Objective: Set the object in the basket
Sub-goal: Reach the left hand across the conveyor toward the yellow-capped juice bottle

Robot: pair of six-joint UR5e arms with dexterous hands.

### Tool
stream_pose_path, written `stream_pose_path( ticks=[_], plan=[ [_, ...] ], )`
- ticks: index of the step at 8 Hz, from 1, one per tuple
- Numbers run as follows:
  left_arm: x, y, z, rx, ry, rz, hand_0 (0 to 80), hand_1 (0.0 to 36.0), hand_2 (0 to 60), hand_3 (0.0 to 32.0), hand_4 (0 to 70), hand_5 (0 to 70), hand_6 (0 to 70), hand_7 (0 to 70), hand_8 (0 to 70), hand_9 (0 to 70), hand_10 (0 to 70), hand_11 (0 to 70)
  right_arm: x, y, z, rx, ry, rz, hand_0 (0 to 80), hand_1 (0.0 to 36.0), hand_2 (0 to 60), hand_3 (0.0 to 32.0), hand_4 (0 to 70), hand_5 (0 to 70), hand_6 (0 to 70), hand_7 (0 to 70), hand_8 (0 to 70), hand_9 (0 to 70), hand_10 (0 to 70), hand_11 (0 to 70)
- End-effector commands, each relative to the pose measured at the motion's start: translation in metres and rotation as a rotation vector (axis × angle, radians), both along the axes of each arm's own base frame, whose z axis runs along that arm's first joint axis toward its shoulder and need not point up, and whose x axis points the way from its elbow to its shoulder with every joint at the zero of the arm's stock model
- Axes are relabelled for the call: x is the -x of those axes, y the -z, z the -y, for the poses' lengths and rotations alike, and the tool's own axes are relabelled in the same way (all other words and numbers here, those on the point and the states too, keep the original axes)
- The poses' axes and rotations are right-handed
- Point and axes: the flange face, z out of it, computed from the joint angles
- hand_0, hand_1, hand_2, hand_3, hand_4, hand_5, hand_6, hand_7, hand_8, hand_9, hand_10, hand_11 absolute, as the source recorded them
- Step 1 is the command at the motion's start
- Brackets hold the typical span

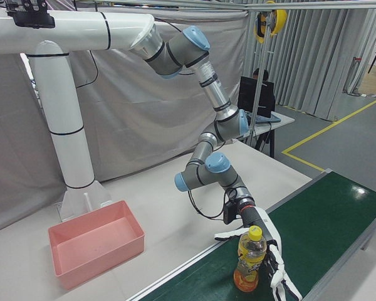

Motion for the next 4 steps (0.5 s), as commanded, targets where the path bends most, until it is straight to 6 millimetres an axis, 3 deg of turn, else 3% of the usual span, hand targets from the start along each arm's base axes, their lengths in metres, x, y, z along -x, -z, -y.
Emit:
stream_pose_path(
  ticks=[1, 2, 3, 4],
  plan=[
    [0.0032, 0.0217, -0.0052, 0.009, 0.014, -0.005, 48.7, 36.0, 60.0, 0.0, 12.8, 69.3, 2.7, 8.9, 22.0, 29.8, 21.3, 33.7, -0.0006, 0.0008, 0.0, -0.002, -0.002, 0.0, 0.0, 0.0, 0.0, 0.0, 0.0, 0.0, 0.0, 0.0, 0.0, 0.0, 0.0, 0.0],
    [0.0045, 0.0194, -0.0067, 0.03, 0.031, 0.003, 58.7, 36.0, 60.0, 0.0, 66.9, 70.0, 22.9, 32.3, 53.5, 69.2, 48.1, 70.0, 0.0003, 0.0008, 0.0002, -0.002, 0.001, 0.0, 0.0, 0.0, 0.0, 0.0, 0.0, 0.0, 0.0, 0.0, 0.0, 0.0, 0.0, 0.0],
    [0.004, 0.0193, -0.0075, 0.04, 0.03, 0.013, 68.5, 36.0, 60.0, 0.0, 70.0, 70.0, 57.5, 64.4, 70.0, 70.0, 61.7, 70.0, -0.0005, 0.0008, 0.0, -0.002, 0.0, 0.0, 0.0, 0.0, 0.0, 0.0, 0.0, 0.0, 0.0, 0.0, 0.0, 0.0, 0.0, 0.0],
    [0.0039, 0.0222, -0.0077, 0.04, 0.026, 0.004, 73.2, 36.0, 60.0, 0.0, 70.0, 70.0, 67.6, 70.0, 70.0, 70.0, 59.3, 70.0, -0.0005, 0.0008, 0.0, -0.002, 0.0, 0.0, 0.0, 0.0, 0.0, 0.0, 0.0, 0.0, 0.0, 0.0, 0.0, 0.0, 0.0, 0.0]
  ],
)
